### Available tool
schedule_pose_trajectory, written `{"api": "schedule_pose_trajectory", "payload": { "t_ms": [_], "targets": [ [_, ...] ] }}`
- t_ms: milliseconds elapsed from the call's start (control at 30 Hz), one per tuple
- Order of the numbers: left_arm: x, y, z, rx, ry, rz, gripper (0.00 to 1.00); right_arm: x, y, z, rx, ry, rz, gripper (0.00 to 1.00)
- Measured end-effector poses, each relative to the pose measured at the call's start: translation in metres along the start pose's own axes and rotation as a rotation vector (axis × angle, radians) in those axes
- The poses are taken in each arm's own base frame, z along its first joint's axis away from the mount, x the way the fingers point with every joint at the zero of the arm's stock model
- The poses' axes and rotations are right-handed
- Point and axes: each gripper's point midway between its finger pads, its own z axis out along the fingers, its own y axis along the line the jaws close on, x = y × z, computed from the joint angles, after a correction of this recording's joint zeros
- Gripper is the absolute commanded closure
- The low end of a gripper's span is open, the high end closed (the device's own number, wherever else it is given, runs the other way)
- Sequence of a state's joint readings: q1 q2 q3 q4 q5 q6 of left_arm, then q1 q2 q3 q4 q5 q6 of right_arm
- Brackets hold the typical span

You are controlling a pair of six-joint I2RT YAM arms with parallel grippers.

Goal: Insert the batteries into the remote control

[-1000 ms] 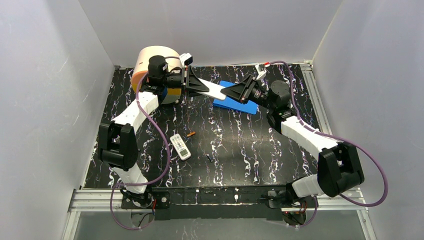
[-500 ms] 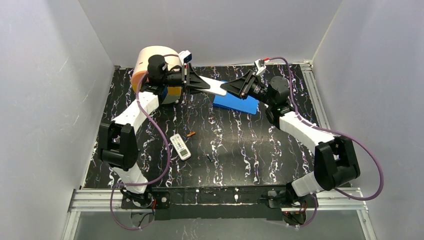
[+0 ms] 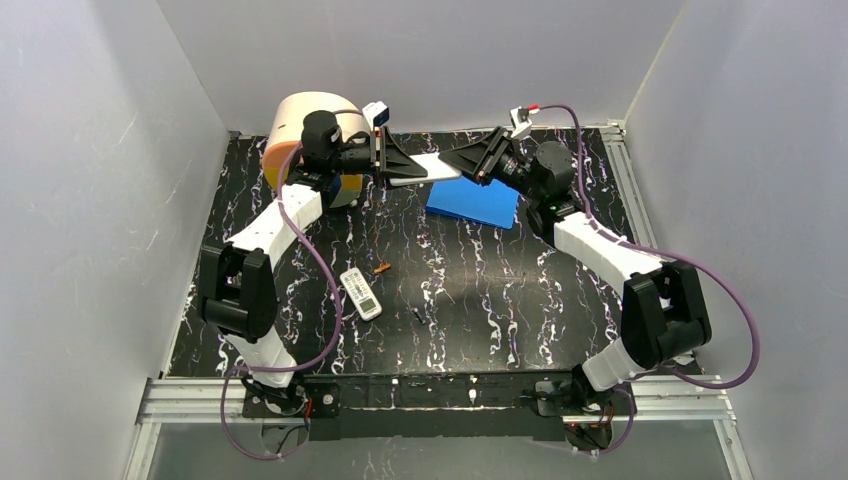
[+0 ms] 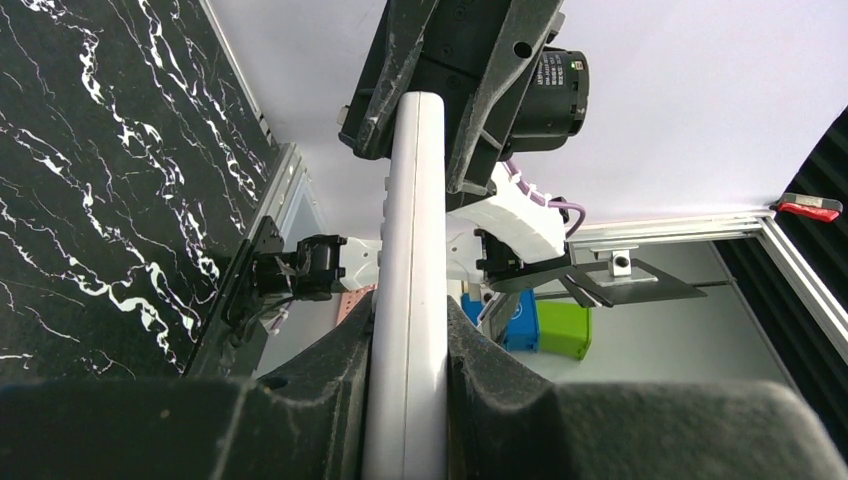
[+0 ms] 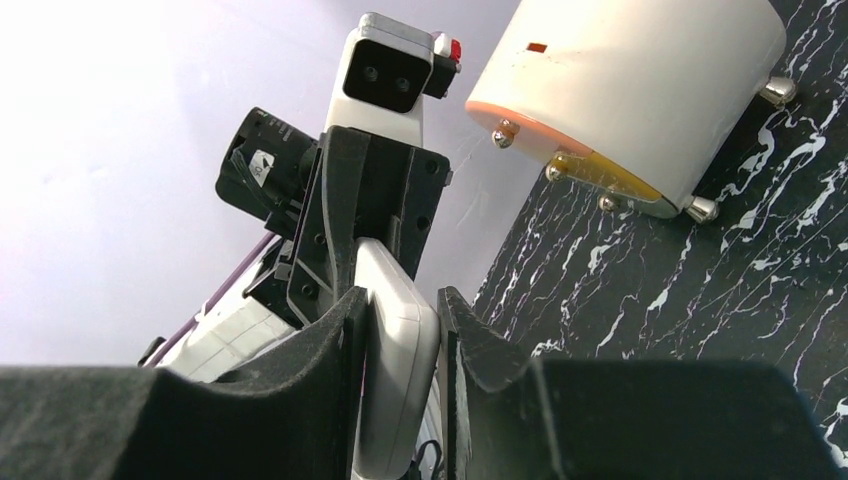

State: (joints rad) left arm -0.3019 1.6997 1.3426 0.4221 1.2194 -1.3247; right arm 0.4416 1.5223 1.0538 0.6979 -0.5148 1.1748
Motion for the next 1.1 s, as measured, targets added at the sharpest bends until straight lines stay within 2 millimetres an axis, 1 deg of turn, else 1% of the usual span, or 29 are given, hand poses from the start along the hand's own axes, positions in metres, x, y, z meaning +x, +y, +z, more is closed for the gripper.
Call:
{"api": "schedule_pose_trajectory", "payload": {
  "t_ms": [67, 100, 133, 167, 200, 267, 300, 367, 467, 633, 700, 733, 767, 800, 833, 867, 933, 967, 1000, 1033, 1100],
  "targets": [
    [-0.001, 0.0, -0.001, 0.0, -0.002, 0.002, 1.0, 0.0, 0.0, 0.0, 0.003, 0.004, 0.004, 0.43],
    [-0.001, 0.0, -0.002, 0.001, -0.002, 0.003, 1.0, 0.001, 0.0, -0.001, 0.003, 0.011, 0.006, 0.3],
    [-0.001, 0.0, -0.002, 0.001, -0.002, 0.005, 1.0, 0.004, 0.001, -0.002, 0.0, 0.028, 0.01, 0.21],
    [0.0, -0.001, -0.001, 0.003, 0.003, 0.008, 1.0, 0.008, 0.002, -0.004, -0.002, 0.049, 0.014, 0.15],
    [0.002, -0.001, 0.0, 0.005, 0.01, 0.013, 1.0, 0.012, 0.003, -0.005, -0.003, 0.069, 0.018, 0.11],
    [0.005, -0.003, -0.001, 0.01, 0.023, 0.024, 1.0, 0.017, 0.007, -0.011, -0.01, 0.102, 0.017, 0.1],
    [0.006, -0.004, -0.001, 0.013, 0.029, 0.032, 1.0, 0.017, 0.01, -0.015, -0.017, 0.114, 0.01, 0.12],
    [0.009, -0.007, -0.001, 0.019, 0.042, 0.05, 1.0, 0.017, 0.016, -0.021, -0.037, 0.137, -0.015, 0.2],
    [0.014, -0.011, -0.003, 0.028, 0.056, 0.082, 1.0, 0.019, 0.02, -0.027, -0.06, 0.196, -0.039, 0.38],
    [0.019, -0.016, -0.006, 0.039, 0.074, 0.124, 1.0, 0.032, 0.022, -0.03, -0.087, 0.284, -0.007, 0.6],
    [0.019, -0.015, -0.006, 0.038, 0.075, 0.13, 1.0, 0.033, 0.025, -0.03, -0.102, 0.29, -0.001, 0.72],
    [0.019, -0.014, -0.006, 0.038, 0.074, 0.131, 0.97, 0.033, 0.027, -0.03, -0.109, 0.293, 0.003, 0.78],
    [0.02, -0.013, -0.006, 0.039, 0.077, 0.14, 0.87, 0.033, 0.027, -0.031, -0.11, 0.294, 0.008, 0.85],
    [0.02, -0.014, -0.006, 0.042, 0.077, 0.156, 0.73, 0.033, 0.028, -0.031, -0.106, 0.296, 0.03, 0.9],
    [0.019, -0.015, -0.007, 0.046, 0.074, 0.181, 0.57, 0.033, 0.028, -0.031, -0.102, 0.299, 0.046, 0.95],
    [0.019, -0.014, -0.007, 0.045, 0.068, 0.183, 0.47, 0.034, 0.027, -0.03, -0.1, 0.299, 0.048, 0.99],
    [0.018, -0.01, -0.008, 0.032, 0.04, 0.157, 0.31, 0.031, 0.022, -0.028, -0.079, 0.286, 0.018, 0.99],
    [0.017, -0.007, -0.009, 0.024, 0.025, 0.142, 0.14, 0.028, 0.017, -0.026, -0.052, 0.272, 0.005, 0.99],
    [0.015, -0.004, -0.01, 0.016, 0.006, 0.128, 0.06, 0.026, 0.009, -0.025, -0.017, 0.259, -0.007, 0.99],
    [0.014, -0.001, -0.011, 0.006, -0.015, 0.12, 0.02, 0.022, 0.002, -0.024, 0.019, 0.245, -0.018, 0.99],
    [0.011, 0.008, -0.012, -0.02, -0.057, 0.097, 0.01, 0.017, -0.011, -0.026, 0.092, 0.226, -0.043, 0.99]
  ]
}}
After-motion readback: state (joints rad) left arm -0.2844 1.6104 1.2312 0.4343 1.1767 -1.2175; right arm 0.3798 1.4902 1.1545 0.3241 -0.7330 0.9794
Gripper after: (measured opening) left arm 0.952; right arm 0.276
